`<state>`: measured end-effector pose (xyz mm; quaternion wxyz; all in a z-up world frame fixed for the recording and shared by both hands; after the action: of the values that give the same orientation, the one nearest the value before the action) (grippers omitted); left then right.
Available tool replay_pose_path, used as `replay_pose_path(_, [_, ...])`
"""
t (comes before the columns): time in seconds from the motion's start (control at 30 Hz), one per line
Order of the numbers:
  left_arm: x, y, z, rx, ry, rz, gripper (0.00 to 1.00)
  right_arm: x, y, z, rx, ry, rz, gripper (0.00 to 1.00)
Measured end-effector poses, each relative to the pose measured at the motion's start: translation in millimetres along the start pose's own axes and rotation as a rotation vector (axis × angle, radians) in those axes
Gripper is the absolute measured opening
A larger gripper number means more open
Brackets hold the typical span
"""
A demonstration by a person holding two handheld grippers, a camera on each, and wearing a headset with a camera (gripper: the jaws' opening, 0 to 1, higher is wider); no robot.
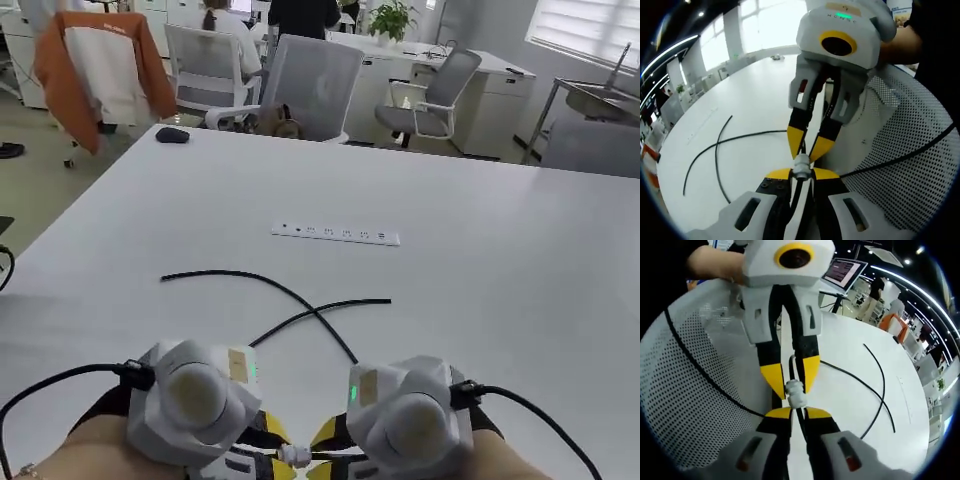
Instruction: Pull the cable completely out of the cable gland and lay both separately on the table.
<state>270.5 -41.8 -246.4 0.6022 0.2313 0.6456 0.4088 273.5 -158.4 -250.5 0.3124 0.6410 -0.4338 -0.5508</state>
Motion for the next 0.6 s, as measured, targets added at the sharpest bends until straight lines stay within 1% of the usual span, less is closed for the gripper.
replay_pose_path(0.03, [-0.3, 0.4, 0.4, -0.009, -0.005, -0.001, 0.17, 0.0, -0.3, -0.8, 0.025, 0.012, 0.018, 0.07])
replay_pose_path(0.07, [-1.4, 1.3, 1.3, -0.024, -0.013, -0.003, 0.17, 0.7, 0.2, -2.7, 0.054, 0.028, 0.034, 0.03])
replay_pose_path(0.1, [-1.4, 1.2, 1.6, -0.025, -0.009, -0.008, 0.17, 0.5, 0.9, -3.2, 0.063, 0.026, 0.029, 0.04])
replay_pose_path(0.13, [-0.5, 1.4, 2.8, -0.029, -0.005, -0.006, 0.17, 0.2, 0.9, -2.9, 0.055, 0.022, 0.026, 0.04])
replay_pose_path(0.17, [0.3, 1.6, 3.6, -0.031, 0.002, -0.002, 0.17, 0.8, 1.4, -3.6, 0.058, 0.006, 0.024, 0.04])
replay_pose_path(0.27, [2.5, 1.8, 7.1, -0.047, 0.006, 0.008, 0.17, 5.3, 1.3, -7.8, 0.080, -0.004, 0.048, 0.03])
replay_pose_path(0.3, [3.4, 1.9, 8.0, -0.056, 0.000, 0.014, 0.17, 7.4, 0.7, -9.4, 0.085, -0.009, 0.056, 0.03])
replay_pose_path(0.37, [5.8, 2.2, 9.8, -0.095, -0.037, 0.036, 0.17, 12.5, 1.1, -13.2, 0.093, -0.044, 0.078, 0.03])
replay_pose_path(0.4, [6.6, 1.6, 9.7, -0.096, -0.035, 0.045, 0.17, 14.2, 1.0, -14.3, 0.095, -0.051, 0.088, 0.03])
replay_pose_path(0.43, [7.4, 1.3, 10.2, -0.100, -0.034, 0.053, 0.17, 15.9, 0.9, -15.1, 0.100, -0.060, 0.100, 0.04])
replay_pose_path(0.53, [9.9, 0.7, 12.4, -0.118, -0.036, 0.079, 0.17, 25.5, 0.4, -18.3, 0.119, -0.096, 0.167, 0.04])
replay_pose_path(0.6, [10.2, 1.1, 13.5, -0.128, -0.039, 0.083, 0.17, 30.6, -0.1, -20.1, 0.131, -0.118, 0.204, 0.04])
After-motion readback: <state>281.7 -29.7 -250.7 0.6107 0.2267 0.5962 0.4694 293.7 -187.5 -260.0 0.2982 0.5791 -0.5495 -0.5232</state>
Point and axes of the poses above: the centre of the closed fingertips' face, and the gripper's own axes: y roughly backward along the fingers, z roughly to its left, x roughly out of its underside, the point moved 9 cm from there along y, roughly backward along the fingers, and after that the axes turned 12 degrees about z, right-handed, at the moved point
